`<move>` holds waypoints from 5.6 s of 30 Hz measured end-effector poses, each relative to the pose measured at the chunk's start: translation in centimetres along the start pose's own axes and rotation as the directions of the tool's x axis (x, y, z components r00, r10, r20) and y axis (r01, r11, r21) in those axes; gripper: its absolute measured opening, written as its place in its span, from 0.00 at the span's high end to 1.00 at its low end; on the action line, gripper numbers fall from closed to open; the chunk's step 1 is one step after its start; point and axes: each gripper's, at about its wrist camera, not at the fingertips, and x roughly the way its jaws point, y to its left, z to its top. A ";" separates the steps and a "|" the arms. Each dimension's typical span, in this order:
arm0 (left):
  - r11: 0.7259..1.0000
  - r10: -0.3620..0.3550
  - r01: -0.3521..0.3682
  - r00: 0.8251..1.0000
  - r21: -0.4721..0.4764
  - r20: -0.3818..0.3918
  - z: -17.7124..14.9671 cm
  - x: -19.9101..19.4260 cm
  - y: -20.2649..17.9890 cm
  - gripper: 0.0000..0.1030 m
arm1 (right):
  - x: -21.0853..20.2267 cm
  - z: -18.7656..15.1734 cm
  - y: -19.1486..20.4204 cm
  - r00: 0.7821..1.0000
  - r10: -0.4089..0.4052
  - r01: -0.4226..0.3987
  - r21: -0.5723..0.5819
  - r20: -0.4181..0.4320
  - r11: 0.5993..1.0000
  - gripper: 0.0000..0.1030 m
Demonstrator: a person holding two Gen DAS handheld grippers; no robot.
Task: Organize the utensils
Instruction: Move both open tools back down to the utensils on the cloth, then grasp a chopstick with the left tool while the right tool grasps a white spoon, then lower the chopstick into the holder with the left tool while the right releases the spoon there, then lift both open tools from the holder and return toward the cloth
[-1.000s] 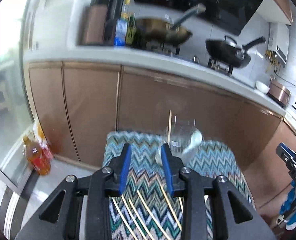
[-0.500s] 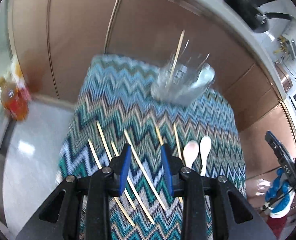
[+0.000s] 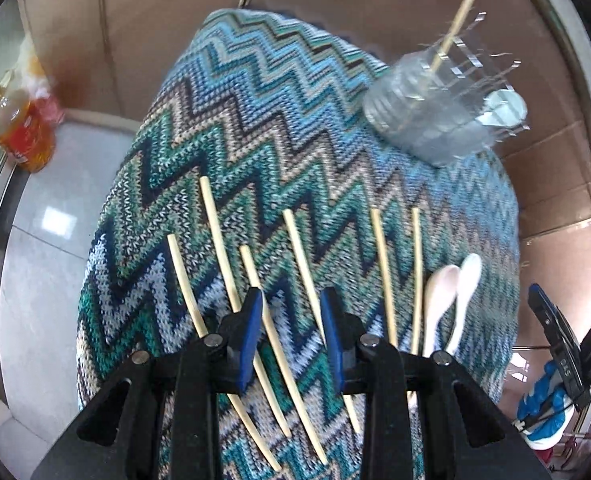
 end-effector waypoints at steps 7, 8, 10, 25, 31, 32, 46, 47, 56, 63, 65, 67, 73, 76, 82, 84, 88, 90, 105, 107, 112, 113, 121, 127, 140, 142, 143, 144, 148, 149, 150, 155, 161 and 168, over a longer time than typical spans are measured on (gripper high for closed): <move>0.999 0.029 -0.030 0.999 -0.025 -0.040 0.9 2.0 0.7 0.79 | 1.5 0.0 -0.4 0.999 0.008 -0.008 0.001 -0.036 1.000 0.75; 0.999 0.034 -0.035 0.998 -0.027 -0.046 1.0 2.2 0.8 0.79 | 1.7 0.1 -0.5 0.999 0.012 -0.012 0.002 -0.043 1.000 0.75; 0.998 0.046 -0.048 0.997 -0.032 -0.058 1.2 2.6 0.9 0.80 | 2.2 0.1 -0.6 0.998 0.023 -0.023 0.004 -0.054 1.000 0.75; 0.997 0.062 -0.065 0.995 -0.049 -0.075 1.9 3.6 1.2 0.86 | 7.0 0.9 -1.5 0.980 0.115 -0.111 0.032 -0.164 0.993 0.79; 0.995 0.086 -0.089 0.994 -0.041 -0.074 2.1 3.7 0.6 0.88 | 8.6 1.5 -1.7 0.966 0.160 -0.155 0.040 -0.201 0.987 0.82; 0.995 0.089 -0.092 0.993 -0.044 -0.074 2.1 3.8 0.6 0.88 | 9.0 1.5 -1.7 0.964 0.167 -0.161 0.043 -0.209 0.986 0.83; 0.992 0.096 -0.099 0.994 -0.073 -0.049 1.7 3.5 0.8 0.94 | 8.7 1.1 -0.5 0.969 0.145 -0.149 -0.004 -0.201 0.989 0.94; 0.993 0.091 -0.094 0.995 -0.073 -0.042 1.6 3.2 0.7 0.94 | 8.2 1.1 -0.5 0.972 0.141 -0.145 -0.005 -0.189 0.989 0.95; 0.999 0.034 -0.032 0.997 -0.030 0.068 -0.4 -1.0 -1.0 0.95 | 2.1 1.2 0.9 0.996 0.059 -0.062 -0.047 -0.062 0.997 0.96; 1.000 -0.016 0.012 0.984 0.018 0.178 -2.2 -6.3 -2.0 0.96 | -3.2 1.4 3.1 0.998 0.028 -0.025 -0.061 0.051 0.998 0.96; 0.999 -0.030 0.024 0.977 0.032 0.211 -2.4 -7.9 -2.4 0.96 | -4.6 1.7 3.9 0.996 0.018 -0.013 -0.068 0.086 0.998 0.96; 0.998 -0.048 0.039 0.970 0.044 0.240 -2.5 -9.2 -2.7 0.96 | -5.9 2.1 4.6 0.993 0.011 -0.002 -0.075 0.116 0.997 0.96; 0.995 -0.087 0.064 0.942 0.081 0.325 -2.2 -12.6 -3.6 0.96 | -7.8 4.1 7.0 0.982 -0.012 0.029 -0.092 0.188 0.995 0.96; 0.992 -0.108 0.078 0.928 0.099 0.357 -1.8 -14.0 -4.0 0.96 | -8.3 5.3 7.6 0.975 -0.027 0.048 -0.089 0.223 0.995 0.96; 0.984 -0.160 0.110 0.882 0.137 0.442 0.5 -17.8 -5.7 0.96 | -9.1 8.7 8.5 0.944 -0.059 0.093 -0.089 0.325 0.992 0.96; 0.981 -0.180 0.121 0.855 0.149 0.486 1.9 -19.3 -6.8 0.96 | -9.3 10.2 8.8 0.930 -0.070 0.107 -0.085 0.360 0.991 0.96; 0.977 -0.205 0.134 0.800 0.166 0.563 4.5 -21.3 -8.8 0.96 | -8.7 13.2 8.8 0.901 -0.093 0.131 -0.062 0.423 0.989 0.96; 0.974 -0.224 0.148 0.769 0.174 0.599 6.1 -21.9 -10.1 0.96 | -8.1 14.5 8.7 0.884 -0.111 0.149 -0.050 0.454 0.987 0.96; 0.988 -0.132 0.021 0.621 0.151 0.773 14.4 -15.5 -16.8 0.96 | 0.9 17.9 6.8 0.839 -0.185 0.230 -0.026 0.511 0.973 0.95; 0.989 -0.104 -0.015 0.620 0.144 0.778 14.9 -13.9 -17.1 0.96 | 2.0 17.8 6.4 0.844 -0.178 0.223 -0.029 0.506 0.974 0.95; 0.985 -0.057 -0.093 0.612 0.144 0.788 15.1 -10.2 -17.5 0.95 | 4.8 17.2 5.7 0.857 -0.170 0.214 -0.036 0.487 0.976 0.93; 0.982 -0.054 -0.109 0.614 0.152 0.788 15.0 -9.7 -17.6 0.95 | 5.1 17.0 5.7 0.859 -0.169 0.212 -0.035 0.484 0.977 0.90; 0.971 -0.058 -0.149 0.609 0.186 0.791 13.2 -11.1 -18.3 0.91 | 4.0 16.2 5.4 0.862 -0.168 0.203 -0.023 0.479 0.979 0.80; 0.970 -0.061 -0.159 0.580 0.186 0.812 10.6 -15.7 -18.3 0.83 | -1.2 15.6 6.8 0.839 -0.181 0.221 -0.017 0.514 0.975 0.79; 0.965 -0.055 -0.182 0.561 0.188 0.826 2.1 -25.1 -15.1 0.80 | -13.1 11.4 10.8 0.796 -0.156 0.223 -0.043 0.584 0.974 0.79; 0.966 -0.052 -0.184 0.558 0.184 0.828 0.8 -26.3 -14.2 0.75 | -14.4 10.8 11.3 0.789 -0.156 0.226 -0.045 0.594 0.973 0.79; 0.966 -0.048 -0.186 0.554 0.180 0.831 0.2 -26.9 -13.8 0.74 | -15.1 10.4 11.5 0.786 -0.155 0.226 -0.046 0.598 0.973 0.78; 0.966 -0.046 -0.188 0.552 0.178 0.833 -0.4 -27.4 -13.5 0.73 | -15.9 9.9 11.8 0.783 -0.150 0.225 -0.050 0.603 0.973 0.78; 0.966 -0.047 -0.185 0.556 0.179 0.830 -2.5 -28.7 -12.4 0.72 | -17.6 8.5 12.5 0.779 -0.133 0.219 -0.066 0.612 0.974 0.78; 0.966 -0.047 -0.186 0.559 0.180 0.828 -2.9 -28.9 -12.1 0.72 | -18.0 8.1 12.6 0.781 -0.126 0.212 -0.069 0.612 0.975 0.78; 0.966 -0.042 -0.188 0.562 0.178 0.826 -3.3 -29.1 -11.9 0.72 | -18.3 7.8 12.7 0.782 -0.120 0.205 -0.071 0.612 0.976 0.78; 0.969 -0.051 -0.161 0.608 0.186 0.793 -5.1 -29.1 -10.6 0.72 | -19.4 6.5 12.6 0.788 -0.103 0.186 -0.076 0.607 0.980 0.78; 0.972 -0.047 -0.144 0.655 0.186 0.754 -6.2 -28.3 -9.3 0.72 | -19.9 5.3 12.2 0.809 -0.100 0.175 -0.076 0.579 0.982 0.78; 0.971 -0.070 -0.097 0.755 0.218 0.651 -6.3 -25.4 -8.5 0.72 | -18.4 4.2 11.1 0.857 -0.077 0.135 -0.079 0.509 0.988 0.78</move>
